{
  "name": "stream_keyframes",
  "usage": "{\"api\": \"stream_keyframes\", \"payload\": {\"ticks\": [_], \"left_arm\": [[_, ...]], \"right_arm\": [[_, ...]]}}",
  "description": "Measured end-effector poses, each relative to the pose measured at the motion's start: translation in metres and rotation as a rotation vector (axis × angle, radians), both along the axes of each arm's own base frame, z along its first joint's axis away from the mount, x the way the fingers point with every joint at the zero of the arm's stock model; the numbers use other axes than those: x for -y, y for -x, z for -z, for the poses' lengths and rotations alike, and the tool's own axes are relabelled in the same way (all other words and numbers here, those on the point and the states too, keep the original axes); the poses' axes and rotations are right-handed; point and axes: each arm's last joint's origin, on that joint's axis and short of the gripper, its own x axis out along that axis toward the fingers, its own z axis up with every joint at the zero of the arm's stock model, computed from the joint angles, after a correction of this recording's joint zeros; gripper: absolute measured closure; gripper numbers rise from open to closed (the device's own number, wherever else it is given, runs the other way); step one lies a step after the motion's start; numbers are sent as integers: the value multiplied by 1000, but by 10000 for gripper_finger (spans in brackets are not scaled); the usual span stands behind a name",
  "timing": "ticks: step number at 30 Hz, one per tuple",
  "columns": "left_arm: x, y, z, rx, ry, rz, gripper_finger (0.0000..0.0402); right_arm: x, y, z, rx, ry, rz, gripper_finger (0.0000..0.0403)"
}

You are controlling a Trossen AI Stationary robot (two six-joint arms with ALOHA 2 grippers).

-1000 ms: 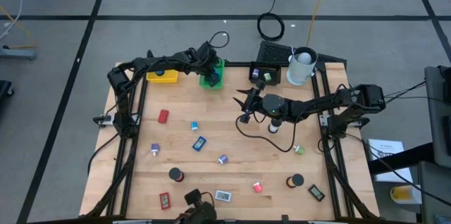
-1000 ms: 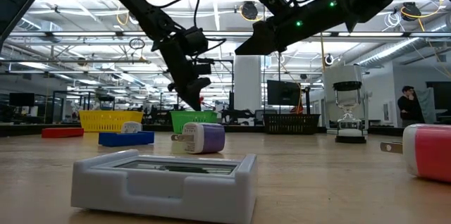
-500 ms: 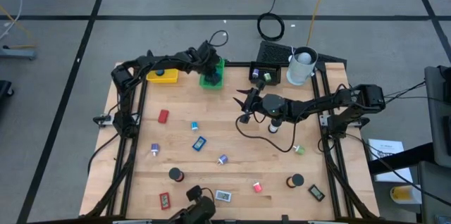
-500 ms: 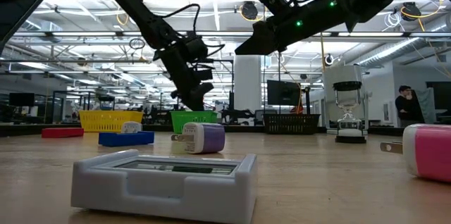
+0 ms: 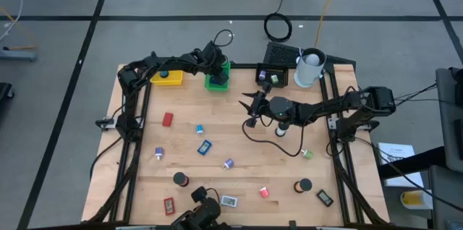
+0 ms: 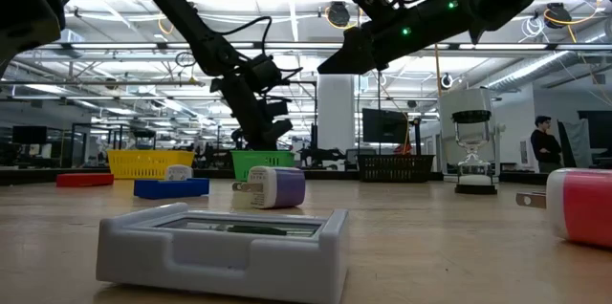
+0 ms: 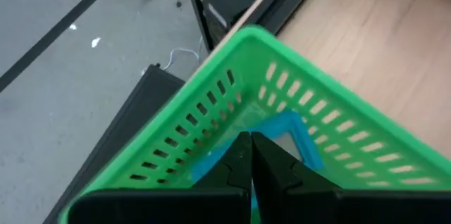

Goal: Pick & Place Office items
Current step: Put the right blue digital timer into the green bin

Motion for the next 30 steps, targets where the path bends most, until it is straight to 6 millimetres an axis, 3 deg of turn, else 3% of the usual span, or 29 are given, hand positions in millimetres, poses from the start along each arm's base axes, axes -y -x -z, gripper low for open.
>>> {"api": "stream_keyframes", "payload": {"ticks": [12,16,20,24,30], "left_arm": [[-1,4,-4,-95,-4,-27,399],[11,4,-24,-99,-35,9,399],[32,7,-50,-24,-81,67,399],[64,22,-65,104,-145,142,399],[126,67,-62,323,-222,246,399]], "right_arm": [[0,0,0,3,5,-2,261],[0,0,0,-11,11,-2,262],[0,1,3,-33,10,-1,265],[0,2,8,-83,-7,5,291],[0,4,13,-126,-41,12,376]]}}
